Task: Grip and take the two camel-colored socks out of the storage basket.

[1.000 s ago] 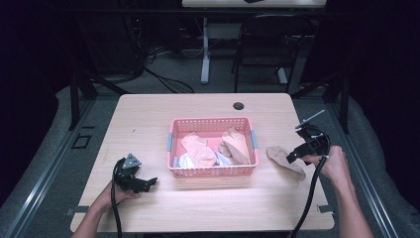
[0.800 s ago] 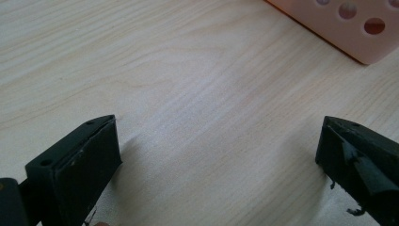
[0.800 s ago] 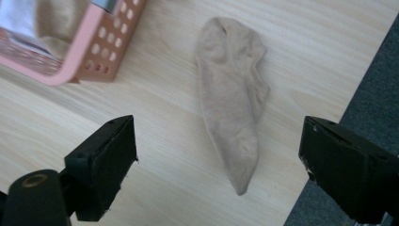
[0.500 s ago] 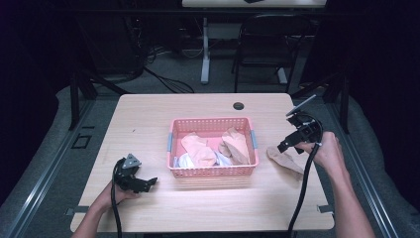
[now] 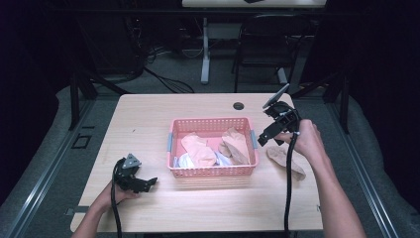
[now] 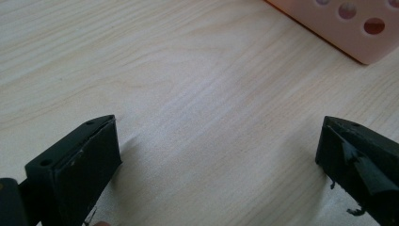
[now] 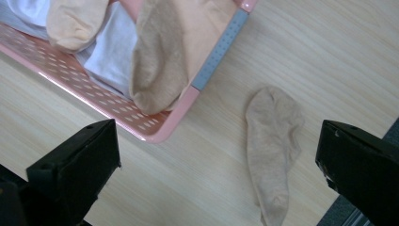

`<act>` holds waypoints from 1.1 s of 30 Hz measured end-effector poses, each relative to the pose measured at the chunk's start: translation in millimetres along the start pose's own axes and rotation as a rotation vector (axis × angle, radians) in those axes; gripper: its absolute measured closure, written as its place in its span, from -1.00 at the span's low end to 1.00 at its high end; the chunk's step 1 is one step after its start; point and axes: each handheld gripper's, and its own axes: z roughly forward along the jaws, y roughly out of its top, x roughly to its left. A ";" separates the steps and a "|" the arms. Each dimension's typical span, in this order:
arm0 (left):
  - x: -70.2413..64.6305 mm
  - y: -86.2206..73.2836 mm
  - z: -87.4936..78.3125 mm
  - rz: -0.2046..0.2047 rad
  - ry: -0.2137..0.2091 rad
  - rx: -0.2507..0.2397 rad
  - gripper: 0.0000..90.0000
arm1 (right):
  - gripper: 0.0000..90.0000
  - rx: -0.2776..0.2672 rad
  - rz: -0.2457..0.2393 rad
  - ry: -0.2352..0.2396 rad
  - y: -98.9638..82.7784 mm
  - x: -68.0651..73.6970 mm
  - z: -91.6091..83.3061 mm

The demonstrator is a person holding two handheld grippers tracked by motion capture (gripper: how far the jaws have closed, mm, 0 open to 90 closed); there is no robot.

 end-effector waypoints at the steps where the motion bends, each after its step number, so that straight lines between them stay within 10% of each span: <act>1: 0.0 0.0 0.0 0.000 0.000 0.000 -1.00 | -1.00 0.003 -0.001 0.004 2.7 2.2 1.3; 22: 0.3 0.1 0.1 0.003 -0.002 0.001 -1.00 | -1.00 0.025 -0.135 0.075 48.8 62.5 34.2; 33: 0.7 0.3 0.3 0.006 -0.005 0.000 -1.00 | -1.00 0.077 -0.149 0.099 56.9 71.3 68.6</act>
